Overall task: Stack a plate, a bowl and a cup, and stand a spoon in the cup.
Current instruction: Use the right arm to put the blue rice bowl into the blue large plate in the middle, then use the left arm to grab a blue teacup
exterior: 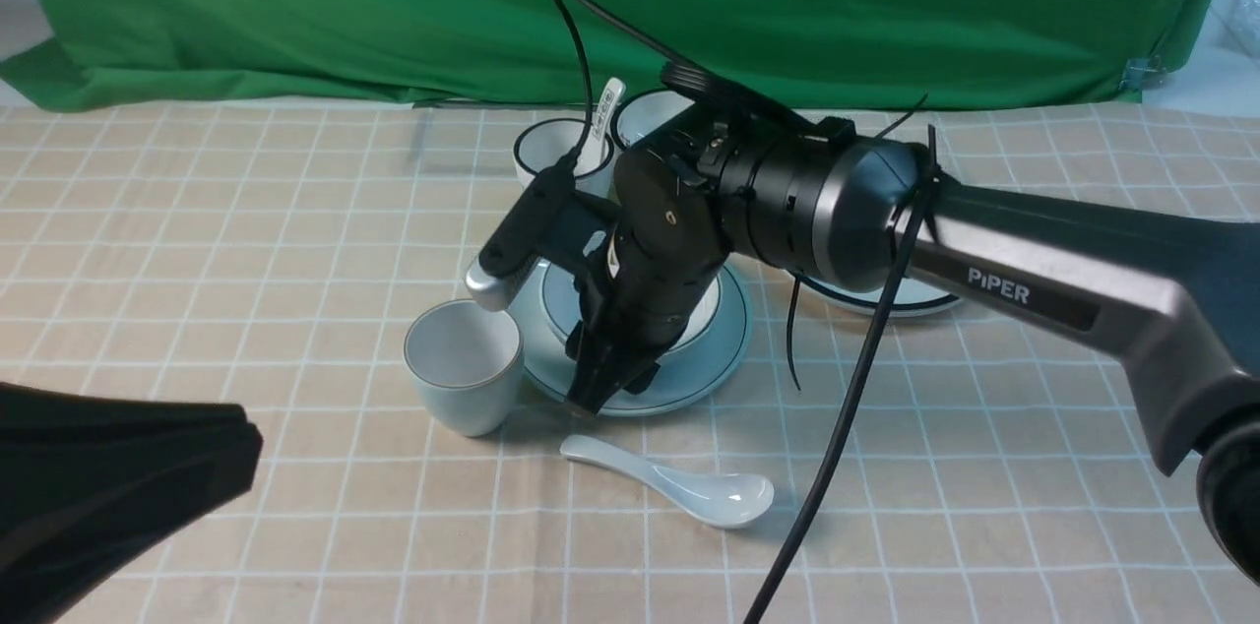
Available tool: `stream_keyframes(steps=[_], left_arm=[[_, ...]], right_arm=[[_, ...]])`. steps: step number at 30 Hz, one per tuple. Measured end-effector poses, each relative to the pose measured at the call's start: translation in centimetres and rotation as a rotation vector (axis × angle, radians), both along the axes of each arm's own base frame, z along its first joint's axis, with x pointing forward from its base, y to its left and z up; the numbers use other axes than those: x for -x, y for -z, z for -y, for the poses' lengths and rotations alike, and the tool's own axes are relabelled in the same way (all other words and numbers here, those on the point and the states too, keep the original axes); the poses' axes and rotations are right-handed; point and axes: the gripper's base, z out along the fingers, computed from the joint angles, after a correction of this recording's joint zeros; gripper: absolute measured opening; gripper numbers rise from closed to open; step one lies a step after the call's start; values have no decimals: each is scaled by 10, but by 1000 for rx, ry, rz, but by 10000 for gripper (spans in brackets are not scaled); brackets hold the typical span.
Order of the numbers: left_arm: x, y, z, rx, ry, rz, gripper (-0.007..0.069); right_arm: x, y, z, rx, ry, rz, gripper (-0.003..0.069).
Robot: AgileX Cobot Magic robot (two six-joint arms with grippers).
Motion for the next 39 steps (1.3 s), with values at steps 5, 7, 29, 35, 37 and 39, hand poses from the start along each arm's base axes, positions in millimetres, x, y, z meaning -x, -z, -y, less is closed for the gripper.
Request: stream_keyframes(steps=[5, 7, 29, 35, 37, 39], left_arm=[[-14, 13, 1, -111, -32, -113, 2], [-24, 19, 5, -155, -28, -176, 2], [-253, 125, 101, -771, 34, -531, 297], [-268, 155, 107, -812, 44, -564, 395], [-271, 169, 108, -833, 48, -595, 353], [-273, 176, 108, -849, 51, -610, 251]], right_arm=[[9, -56, 9, -85, 34, 69, 432], [19, -87, 18, -109, 39, 94, 450], [186, -127, 181, -132, 317, 42, 263], [206, -104, 199, -113, 331, 17, 263], [213, -99, 205, -110, 335, 12, 262], [216, -98, 208, -114, 336, 15, 262]])
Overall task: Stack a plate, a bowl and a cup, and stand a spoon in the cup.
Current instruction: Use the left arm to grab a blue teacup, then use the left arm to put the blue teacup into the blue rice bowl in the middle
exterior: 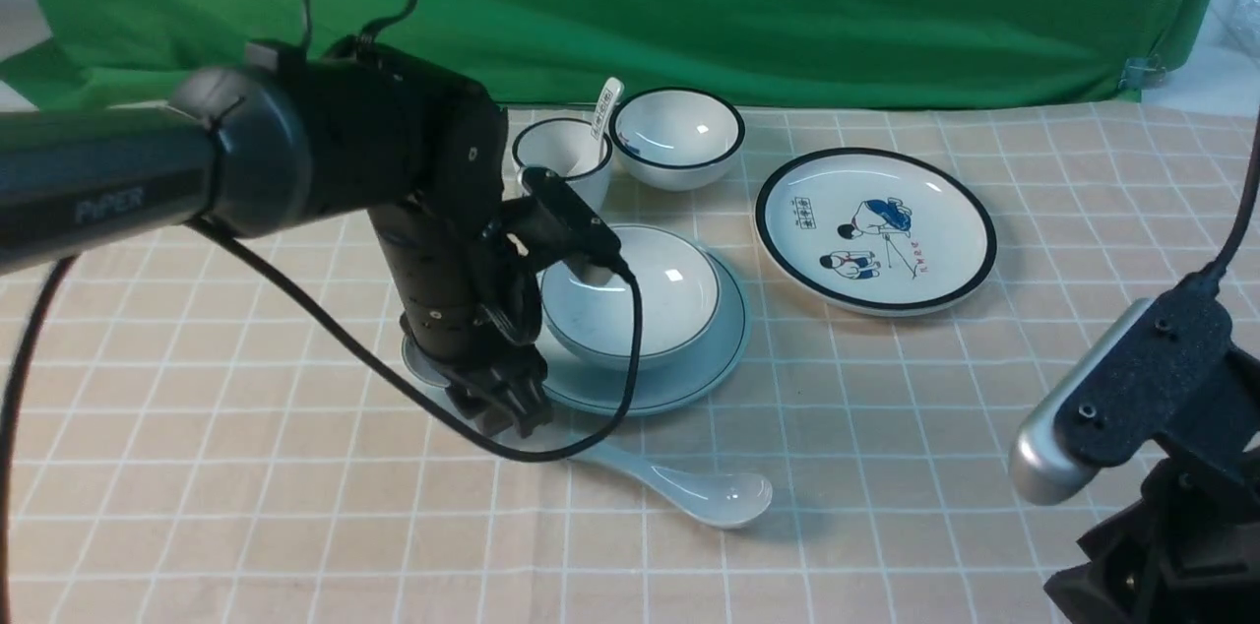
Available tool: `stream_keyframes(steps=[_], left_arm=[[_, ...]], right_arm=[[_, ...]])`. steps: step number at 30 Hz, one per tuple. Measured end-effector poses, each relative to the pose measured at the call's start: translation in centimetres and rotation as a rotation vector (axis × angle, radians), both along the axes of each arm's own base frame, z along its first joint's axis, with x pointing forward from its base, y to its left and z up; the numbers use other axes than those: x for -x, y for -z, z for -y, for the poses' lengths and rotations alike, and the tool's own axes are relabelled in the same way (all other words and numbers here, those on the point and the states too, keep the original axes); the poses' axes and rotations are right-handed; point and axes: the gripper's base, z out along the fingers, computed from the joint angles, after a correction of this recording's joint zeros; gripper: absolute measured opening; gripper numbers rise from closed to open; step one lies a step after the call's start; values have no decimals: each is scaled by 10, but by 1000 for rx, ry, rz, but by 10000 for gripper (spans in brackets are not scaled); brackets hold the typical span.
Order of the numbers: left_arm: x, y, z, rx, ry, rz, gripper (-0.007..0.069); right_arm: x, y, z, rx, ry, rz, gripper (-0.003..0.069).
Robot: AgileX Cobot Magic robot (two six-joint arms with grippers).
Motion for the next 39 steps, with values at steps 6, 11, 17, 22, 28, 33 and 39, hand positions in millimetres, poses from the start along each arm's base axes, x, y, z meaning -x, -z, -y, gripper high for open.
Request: stream_keyframes(steps=[6, 11, 17, 22, 28, 33, 39], left_arm=[[1, -17, -2, -37, -2, -39, 43], [-9, -85, 6, 50, -28, 68, 43], [-23, -112, 41, 138, 24, 149, 43], [-32, -62, 71, 45, 109, 77, 43], [-45, -21, 86, -17, 157, 82, 43], [-49, -16, 90, 3, 171, 93, 43], [-50, -12, 94, 26, 187, 84, 68]], right_arm=[[6, -6, 6, -37, 14, 29, 262], [9, -11, 9, -59, 20, 47, 262], [11, -13, 10, -71, 19, 62, 262], [11, -13, 10, -71, 19, 62, 262], [11, -12, 10, -69, 19, 60, 262], [12, -10, 11, -65, 19, 55, 262], [12, -10, 11, -65, 19, 55, 262]])
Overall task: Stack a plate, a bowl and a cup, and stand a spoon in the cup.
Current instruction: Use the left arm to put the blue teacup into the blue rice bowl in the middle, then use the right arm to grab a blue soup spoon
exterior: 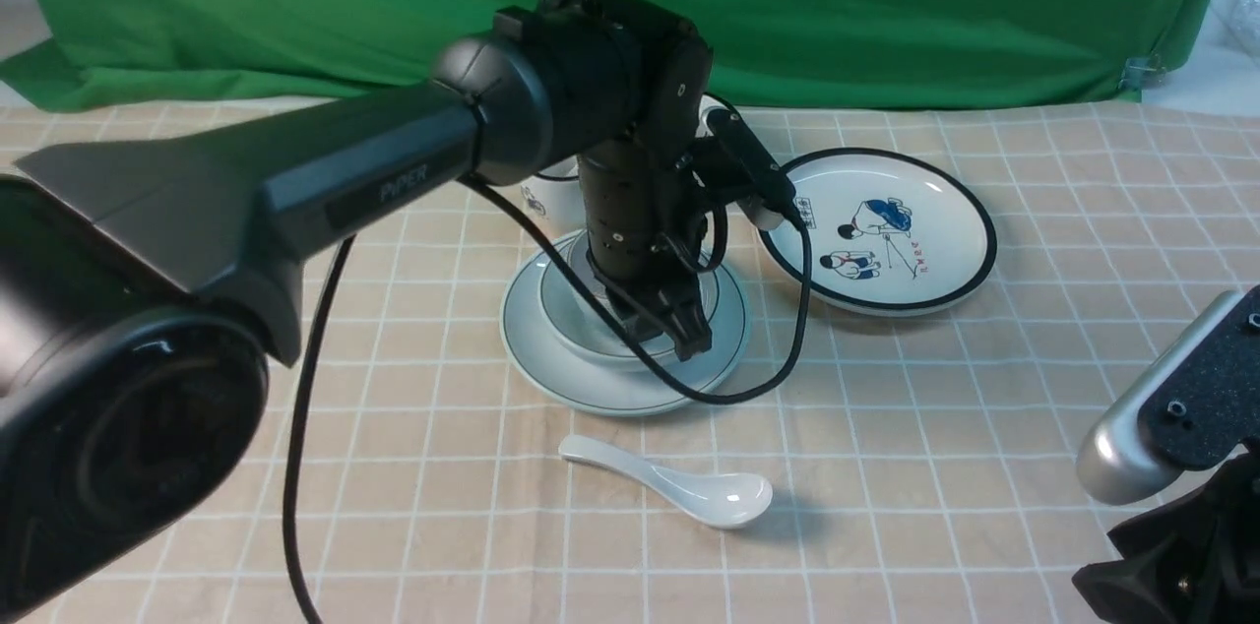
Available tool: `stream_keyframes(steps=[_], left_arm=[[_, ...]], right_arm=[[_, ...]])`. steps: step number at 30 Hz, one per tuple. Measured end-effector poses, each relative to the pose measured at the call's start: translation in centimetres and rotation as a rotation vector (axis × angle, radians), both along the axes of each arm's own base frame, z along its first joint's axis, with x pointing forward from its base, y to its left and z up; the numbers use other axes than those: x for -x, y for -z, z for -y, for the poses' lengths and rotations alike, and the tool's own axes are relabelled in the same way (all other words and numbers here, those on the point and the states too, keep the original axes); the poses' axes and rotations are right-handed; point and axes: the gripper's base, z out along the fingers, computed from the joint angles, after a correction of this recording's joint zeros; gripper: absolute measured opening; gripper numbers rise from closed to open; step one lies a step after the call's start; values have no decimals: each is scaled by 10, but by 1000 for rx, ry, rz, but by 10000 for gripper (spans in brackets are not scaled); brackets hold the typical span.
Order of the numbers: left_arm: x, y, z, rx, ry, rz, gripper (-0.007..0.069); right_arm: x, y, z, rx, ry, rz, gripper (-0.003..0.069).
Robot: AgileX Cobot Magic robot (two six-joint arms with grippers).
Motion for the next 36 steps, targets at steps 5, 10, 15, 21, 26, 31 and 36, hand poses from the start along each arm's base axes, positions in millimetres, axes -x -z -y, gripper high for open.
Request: stream_keyframes(steps=[5, 10, 15, 21, 26, 31, 36], left_arm=[[-1, 4, 1, 1, 8, 2, 183], [0, 0, 2, 25, -35, -6, 392], [13, -39, -7, 57, -114, -9, 486], [72, -165, -47, 269, -231, 158, 274], [168, -225, -114, 435, -298, 283, 21], [248, -213, -165, 675, -317, 409, 1], [292, -159, -191, 876, -324, 495, 1]], right_arm=[[0, 0, 0, 0, 0, 0, 262], [-1, -3, -1, -8, 0, 7, 290], [-8, -22, -8, -26, -24, 50, 343], [-45, -43, -46, -9, -143, 84, 360], [-80, -25, -93, 9, -304, -11, 361], [-117, 11, -134, 67, -400, -102, 369], [-144, 50, -170, 130, -473, -163, 414]])
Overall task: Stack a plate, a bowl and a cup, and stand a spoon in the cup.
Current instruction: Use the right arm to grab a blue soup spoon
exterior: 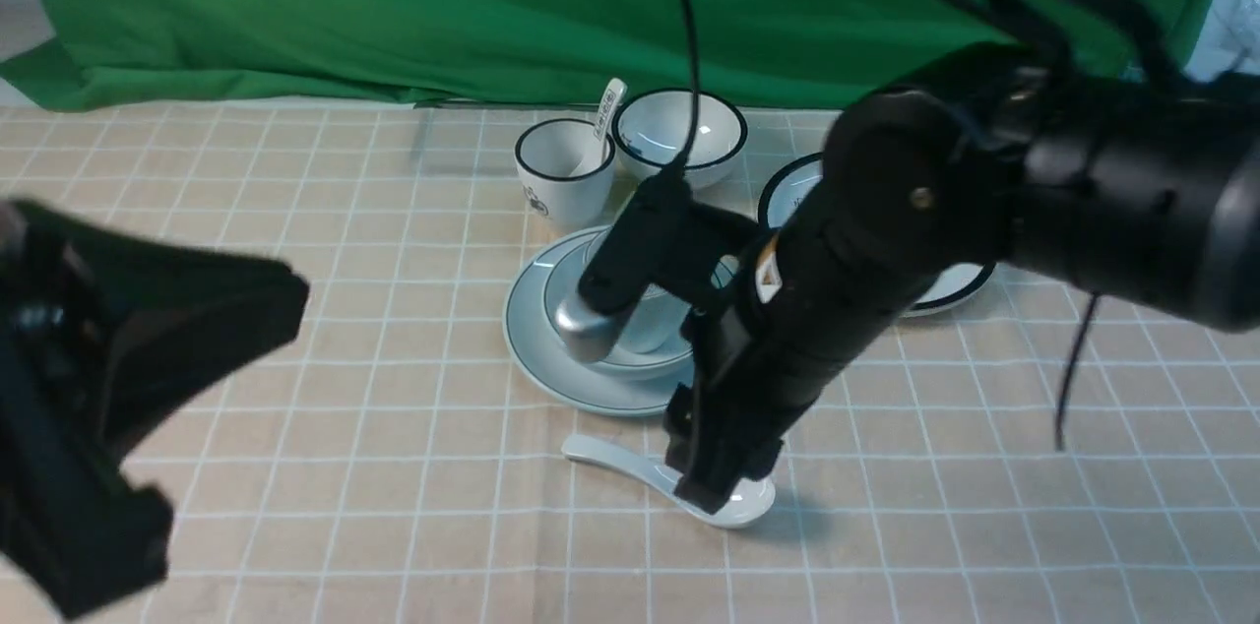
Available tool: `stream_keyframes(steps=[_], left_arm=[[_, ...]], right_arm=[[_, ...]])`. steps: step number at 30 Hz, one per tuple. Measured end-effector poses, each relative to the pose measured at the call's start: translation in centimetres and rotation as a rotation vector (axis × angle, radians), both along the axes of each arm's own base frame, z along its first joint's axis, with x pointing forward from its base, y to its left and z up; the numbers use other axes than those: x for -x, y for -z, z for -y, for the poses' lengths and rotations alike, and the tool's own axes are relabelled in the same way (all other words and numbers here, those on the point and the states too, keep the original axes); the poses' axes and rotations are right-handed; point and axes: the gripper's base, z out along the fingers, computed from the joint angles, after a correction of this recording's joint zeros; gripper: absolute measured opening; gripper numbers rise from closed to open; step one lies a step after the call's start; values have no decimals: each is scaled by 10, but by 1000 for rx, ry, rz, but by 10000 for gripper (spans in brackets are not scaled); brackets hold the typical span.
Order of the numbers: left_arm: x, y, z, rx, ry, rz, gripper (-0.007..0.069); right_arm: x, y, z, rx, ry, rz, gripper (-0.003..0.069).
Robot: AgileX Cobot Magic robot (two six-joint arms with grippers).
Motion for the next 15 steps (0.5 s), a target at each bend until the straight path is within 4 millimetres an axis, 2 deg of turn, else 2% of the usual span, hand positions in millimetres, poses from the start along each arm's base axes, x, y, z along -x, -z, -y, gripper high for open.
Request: stream_keyframes(steps=[6, 11, 15], left_arm=[[7, 42, -6, 48, -17, 15, 1], [6, 46, -5, 65, -22, 27, 1], [5, 43, -5, 85, -26, 51, 1]], right_arm=[[-19, 35, -21, 47, -29, -45, 433], [-26, 57, -29, 50, -25, -47, 433], [-29, 62, -32, 32, -23, -32, 433]])
